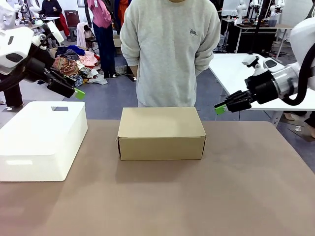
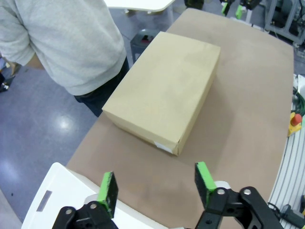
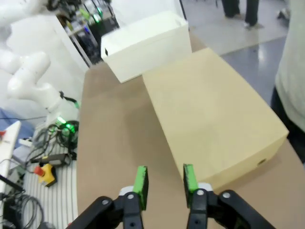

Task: Pack the shoes into the box.
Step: Press down on the lid of the Shoes Box.

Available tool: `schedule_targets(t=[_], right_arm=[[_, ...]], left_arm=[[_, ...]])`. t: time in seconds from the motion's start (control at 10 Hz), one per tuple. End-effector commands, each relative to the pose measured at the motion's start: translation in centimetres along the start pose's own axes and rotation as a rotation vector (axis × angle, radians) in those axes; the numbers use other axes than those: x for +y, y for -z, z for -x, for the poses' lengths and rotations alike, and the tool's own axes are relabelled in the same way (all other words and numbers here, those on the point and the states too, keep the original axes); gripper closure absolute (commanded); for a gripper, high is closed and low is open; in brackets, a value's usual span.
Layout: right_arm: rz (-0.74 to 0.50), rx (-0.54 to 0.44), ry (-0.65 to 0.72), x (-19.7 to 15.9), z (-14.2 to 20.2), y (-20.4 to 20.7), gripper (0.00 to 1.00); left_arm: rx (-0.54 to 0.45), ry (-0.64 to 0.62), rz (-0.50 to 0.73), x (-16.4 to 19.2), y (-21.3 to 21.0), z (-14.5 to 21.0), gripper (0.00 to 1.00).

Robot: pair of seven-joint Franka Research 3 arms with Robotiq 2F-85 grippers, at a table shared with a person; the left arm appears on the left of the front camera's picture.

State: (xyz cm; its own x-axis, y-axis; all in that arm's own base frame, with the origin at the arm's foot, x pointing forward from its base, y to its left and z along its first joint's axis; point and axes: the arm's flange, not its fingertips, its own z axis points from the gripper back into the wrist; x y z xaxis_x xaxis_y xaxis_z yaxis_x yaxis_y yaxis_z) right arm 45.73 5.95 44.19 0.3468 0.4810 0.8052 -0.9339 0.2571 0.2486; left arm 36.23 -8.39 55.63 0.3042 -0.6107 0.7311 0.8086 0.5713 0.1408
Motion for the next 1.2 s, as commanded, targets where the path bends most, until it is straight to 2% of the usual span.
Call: schedule_targets(t=[0.0, 0.2, 0.4, 0.7, 0.9, 1.1], right_arm=[[0.053, 0.091, 0.05, 2.2, -0.9, -0.4, 0.0], [0.133, 0.157, 0.037, 3.5, -2.1, -0.3, 0.0], [0.247, 0.244, 0.005, 4.4, -3.2, 0.0, 0.0], [0.38, 0.316, -0.059, 5.8, -4.7, 0.7, 0.0], [0.419, 0.32, -0.094, 6.7, -4.8, 1.2, 0.0], [0.444, 0.318, -0.132, 7.0, -4.4, 1.2, 0.0]], left_arm=[[-0.024, -0.104, 0.028, 0.3, 0.4, -2.6, 0.4], [-0.009, -0.177, 0.013, 0.5, 2.1, -5.0, 0.63], [0.08, -0.187, 0.032, 0.4, 4.3, -6.7, 0.98], [0.154, -0.218, -0.018, 1.0, 8.5, -8.3, 1.0], [0.184, -0.226, -0.041, 1.3, 11.3, -8.4, 1.0], [0.166, -0.213, -0.043, 1.4, 12.6, -8.7, 1.0]])
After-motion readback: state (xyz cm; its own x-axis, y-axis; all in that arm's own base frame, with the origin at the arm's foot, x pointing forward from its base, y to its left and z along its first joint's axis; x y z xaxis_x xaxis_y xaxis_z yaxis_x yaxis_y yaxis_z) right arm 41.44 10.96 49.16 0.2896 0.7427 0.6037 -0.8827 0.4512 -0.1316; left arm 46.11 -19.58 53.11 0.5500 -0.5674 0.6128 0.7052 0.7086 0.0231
